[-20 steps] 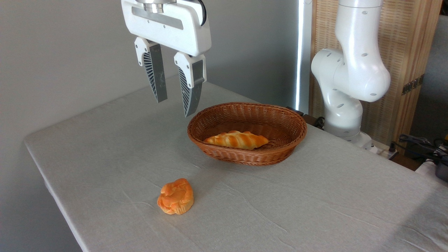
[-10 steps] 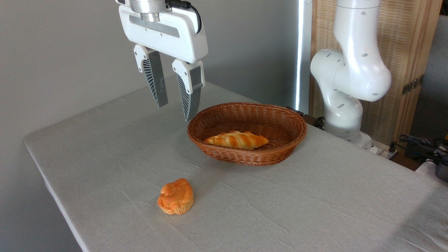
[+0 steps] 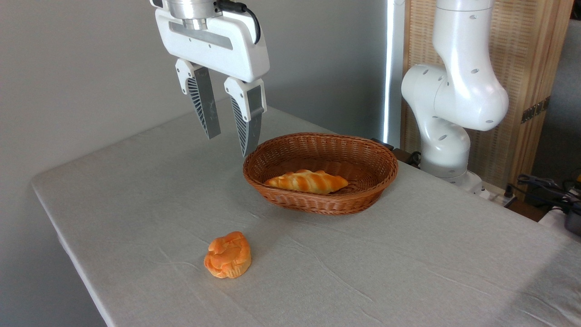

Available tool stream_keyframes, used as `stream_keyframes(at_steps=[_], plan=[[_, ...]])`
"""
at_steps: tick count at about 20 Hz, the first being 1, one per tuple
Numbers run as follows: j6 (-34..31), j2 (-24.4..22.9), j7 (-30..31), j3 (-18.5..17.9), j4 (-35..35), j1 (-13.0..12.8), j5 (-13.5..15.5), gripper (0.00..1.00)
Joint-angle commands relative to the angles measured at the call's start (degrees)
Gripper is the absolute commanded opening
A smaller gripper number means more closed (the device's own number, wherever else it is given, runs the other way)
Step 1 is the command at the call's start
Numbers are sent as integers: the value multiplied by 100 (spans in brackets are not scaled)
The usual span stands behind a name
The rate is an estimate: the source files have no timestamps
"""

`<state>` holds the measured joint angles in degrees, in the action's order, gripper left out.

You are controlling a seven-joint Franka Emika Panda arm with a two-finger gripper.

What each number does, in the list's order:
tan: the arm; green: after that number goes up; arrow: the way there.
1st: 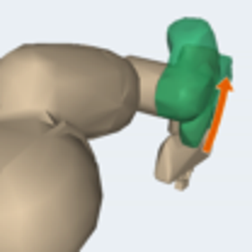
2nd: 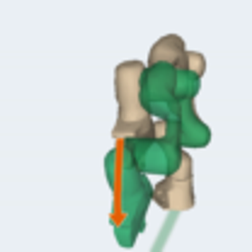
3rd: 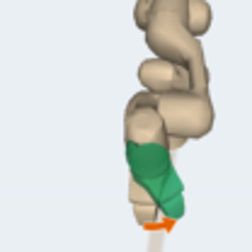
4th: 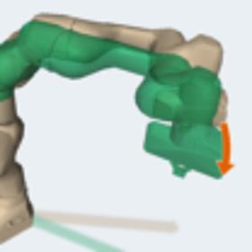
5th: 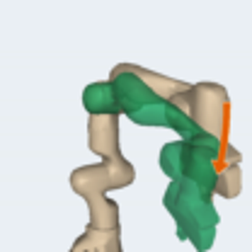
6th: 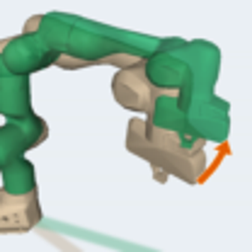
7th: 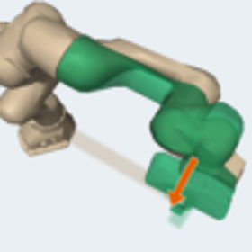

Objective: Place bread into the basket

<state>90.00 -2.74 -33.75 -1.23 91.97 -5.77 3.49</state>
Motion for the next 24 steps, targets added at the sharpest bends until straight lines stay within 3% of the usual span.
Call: stream_keyframes(at_steps=[1,16,19,24], plan=[[-220,98,-105,105,-179,138,-42,100],[-158,115,-123,70,-179,138,-59,100],[-158,107,-254,105,-171,138,-243,100],[-158,115,-413,79,-179,138,-244,100]])
